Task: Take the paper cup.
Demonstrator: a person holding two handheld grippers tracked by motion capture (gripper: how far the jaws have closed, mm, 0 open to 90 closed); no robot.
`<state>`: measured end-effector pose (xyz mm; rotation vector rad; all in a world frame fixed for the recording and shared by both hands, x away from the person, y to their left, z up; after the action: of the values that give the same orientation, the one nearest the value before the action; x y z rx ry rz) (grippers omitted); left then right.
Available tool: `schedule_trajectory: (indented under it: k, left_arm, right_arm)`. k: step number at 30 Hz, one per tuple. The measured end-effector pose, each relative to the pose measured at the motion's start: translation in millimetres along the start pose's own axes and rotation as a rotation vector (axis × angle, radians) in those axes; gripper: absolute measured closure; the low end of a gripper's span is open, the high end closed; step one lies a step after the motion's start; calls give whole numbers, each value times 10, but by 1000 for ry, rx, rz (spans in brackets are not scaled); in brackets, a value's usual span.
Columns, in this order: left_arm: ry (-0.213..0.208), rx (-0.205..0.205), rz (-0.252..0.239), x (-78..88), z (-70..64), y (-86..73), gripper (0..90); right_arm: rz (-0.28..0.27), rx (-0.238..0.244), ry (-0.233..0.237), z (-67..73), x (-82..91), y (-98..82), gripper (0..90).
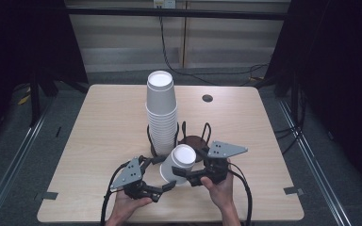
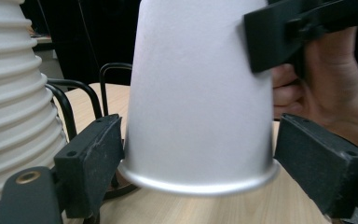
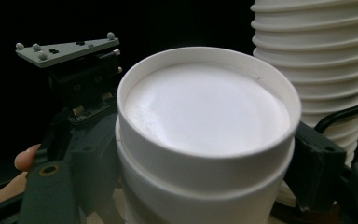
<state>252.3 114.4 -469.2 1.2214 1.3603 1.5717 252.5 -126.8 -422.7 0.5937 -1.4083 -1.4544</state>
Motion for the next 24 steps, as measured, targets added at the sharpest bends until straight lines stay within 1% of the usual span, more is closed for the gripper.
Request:
schedule_trajectory:
  k: [5,12,14,16,18,20,21,23,24]
  left_arm:
    - [-20,1,-4,-49,12,-10,102]
    - [-36,19,-25,-103,39,-10,88]
    - [-42,20,-19,-125,44,-13,83]
    - [-44,24,-11,-152,40,-18,84]
    - [-44,16,-3,-157,42,-22,103]
    - [-39,15,-4,-149,48,-22,113]
    - [-42,10,-2,-140,53,-19,119]
    - [-38,11,-10,-126,49,-12,130]
    - [-40,3,-6,-117,48,-10,135]
  right_arm:
    - [2,-2,16,16,-48,-4,227]
    - [5,3,30,35,-94,8,227]
    - [1,1,38,36,-106,9,227]
    - [4,0,40,45,-119,7,227]
    - [8,3,41,54,-138,4,227]
    - [8,2,37,53,-145,2,226]
    - [5,-3,41,50,-145,0,224]
    - [-2,-9,48,42,-146,-2,219]
    - [-6,-9,52,42,-148,-1,216]
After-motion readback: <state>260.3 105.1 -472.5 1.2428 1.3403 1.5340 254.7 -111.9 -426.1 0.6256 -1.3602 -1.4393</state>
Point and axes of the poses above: each handheld gripper's, and its own axes: x roughly backward along the jaws, y roughly out of its top, z roughly to its left, the point moved 1 cm from there along -x, roughly forward along the jaws, and after that the axes turned 5 degrees about z, right-handed, at the moved point
